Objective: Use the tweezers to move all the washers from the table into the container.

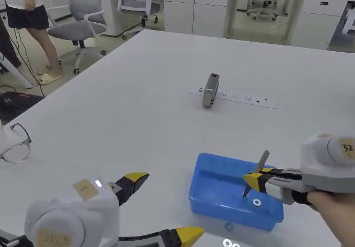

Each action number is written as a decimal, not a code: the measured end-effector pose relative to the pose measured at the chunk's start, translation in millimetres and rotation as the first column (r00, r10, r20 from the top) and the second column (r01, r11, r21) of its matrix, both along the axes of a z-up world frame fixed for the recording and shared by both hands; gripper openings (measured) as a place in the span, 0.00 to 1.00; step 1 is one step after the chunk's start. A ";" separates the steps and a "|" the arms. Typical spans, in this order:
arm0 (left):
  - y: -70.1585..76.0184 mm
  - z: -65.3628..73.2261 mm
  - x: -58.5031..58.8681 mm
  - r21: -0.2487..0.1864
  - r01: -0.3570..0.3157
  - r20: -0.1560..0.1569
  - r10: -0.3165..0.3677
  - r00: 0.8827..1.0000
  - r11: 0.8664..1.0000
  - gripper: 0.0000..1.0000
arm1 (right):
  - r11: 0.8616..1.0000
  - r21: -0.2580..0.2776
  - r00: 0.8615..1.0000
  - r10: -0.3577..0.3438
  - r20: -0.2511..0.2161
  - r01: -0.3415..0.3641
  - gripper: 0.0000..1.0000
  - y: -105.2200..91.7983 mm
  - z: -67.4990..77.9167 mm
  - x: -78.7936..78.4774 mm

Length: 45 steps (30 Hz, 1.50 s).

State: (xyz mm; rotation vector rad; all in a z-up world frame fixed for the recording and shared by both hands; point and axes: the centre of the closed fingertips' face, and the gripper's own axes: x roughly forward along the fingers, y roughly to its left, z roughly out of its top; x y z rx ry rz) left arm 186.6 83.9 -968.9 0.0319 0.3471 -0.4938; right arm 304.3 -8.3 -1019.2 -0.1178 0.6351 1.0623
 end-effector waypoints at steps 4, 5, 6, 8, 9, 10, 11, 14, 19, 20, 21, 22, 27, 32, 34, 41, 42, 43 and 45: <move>0.0 0.1 0.1 -0.001 0.000 0.000 0.000 1.000 1.000 0.79 | 1.000 -0.007 1.000 0.008 0.006 -0.008 0.03 1.4 -1.1 -0.1; 0.0 0.0 0.1 0.000 0.000 0.000 0.000 1.000 1.000 0.79 | 1.000 -0.008 1.000 0.010 0.007 -0.010 0.03 1.9 -1.5 0.1; -0.1 0.0 0.1 0.000 0.000 0.000 0.000 1.000 1.000 0.79 | 1.000 -0.010 1.000 0.012 0.007 -0.012 0.03 2.2 -1.7 0.0; -0.1 -0.2 0.0 0.002 0.001 0.000 -0.001 1.000 1.000 0.79 | 1.000 -0.019 1.000 0.021 0.013 -0.021 0.03 3.6 -3.0 -1.0; 0.0 -0.3 0.0 0.002 0.000 -0.001 0.000 1.000 1.000 0.79 | 0.999 -0.026 0.999 0.030 0.019 -0.030 0.03 4.2 -4.0 -1.8; 0.2 -0.3 0.1 0.002 -0.001 -0.001 0.001 1.000 1.000 0.79 | 0.999 -0.033 0.999 0.040 0.021 -0.039 0.03 4.6 -4.9 -3.1; 0.2 -0.2 0.2 0.001 -0.001 -0.001 0.001 1.000 1.000 0.79 | 0.998 -0.044 0.998 0.049 0.029 -0.047 0.03 5.0 -6.1 -4.3; 1.0 -0.3 0.3 0.002 -0.004 -0.001 0.004 1.000 1.000 0.79 | 0.996 -0.063 0.997 0.067 0.043 -0.064 0.03 4.1 -10.7 -3.8; 0.3 -1.0 0.0 0.006 0.000 -0.004 0.000 1.000 1.000 0.79 | 0.993 -0.086 0.993 0.092 0.073 -0.085 0.03 4.0 -12.1 -3.7; 0.1 -1.1 -0.1 0.006 0.001 -0.004 -0.001 1.000 1.000 0.78 | 0.992 -0.091 0.991 0.100 0.091 -0.092 0.03 3.8 -11.9 -3.5; 0.0 -1.3 -0.1 0.007 0.002 -0.004 -0.002 1.000 1.000 0.78 | 0.991 -0.094 0.990 0.104 0.097 -0.094 0.03 3.5 -12.1 -3.4; -0.1 -1.3 -0.2 0.008 0.003 -0.005 -0.003 1.000 1.000 0.78 | 0.990 -0.101 0.989 0.105 0.100 -0.095 0.03 2.5 -12.6 -3.4; -0.3 -1.8 -0.4 0.010 0.005 -0.007 -0.005 1.000 1.000 0.78 | 0.994 -0.071 0.991 0.086 0.106 -0.079 0.04 0.8 -7.0 -1.7; -1.5 -2.3 -0.6 0.013 0.011 -0.009 -0.011 1.000 1.000 0.78 | 0.997 -0.041 0.990 0.068 0.122 -0.064 0.04 -0.3 4.0 0.3; -1.4 -2.9 -0.7 0.016 0.012 -0.011 -0.012 1.000 1.000 0.78 | 0.998 -0.032 0.990 0.064 0.129 -0.060 0.03 -1.3 8.1 -0.5; -2.3 -2.7 -1.1 0.014 0.017 -0.011 -0.016 1.000 1.000 0.78 | 0.999 0.025 0.990 0.040 0.133 -0.044 0.03 -3.5 22.9 -8.1; -2.4 -2.7 -1.1 0.014 0.017 -0.011 -0.017 1.000 1.000 0.78 | 0.999 0.037 0.990 0.035 0.134 -0.040 0.03 -3.5 26.3 -9.7; -2.3 -2.7 -1.1 0.015 0.017 -0.011 -0.017 1.000 1.000 0.78 | 0.998 0.044 0.990 0.032 0.136 -0.038 0.03 -3.5 28.6 -10.7; -2.2 -2.6 -1.0 0.014 0.016 -0.010 -0.016 1.000 1.000 0.78 | 0.997 0.064 0.990 0.028 0.135 -0.037 0.03 -3.1 34.3 -13.7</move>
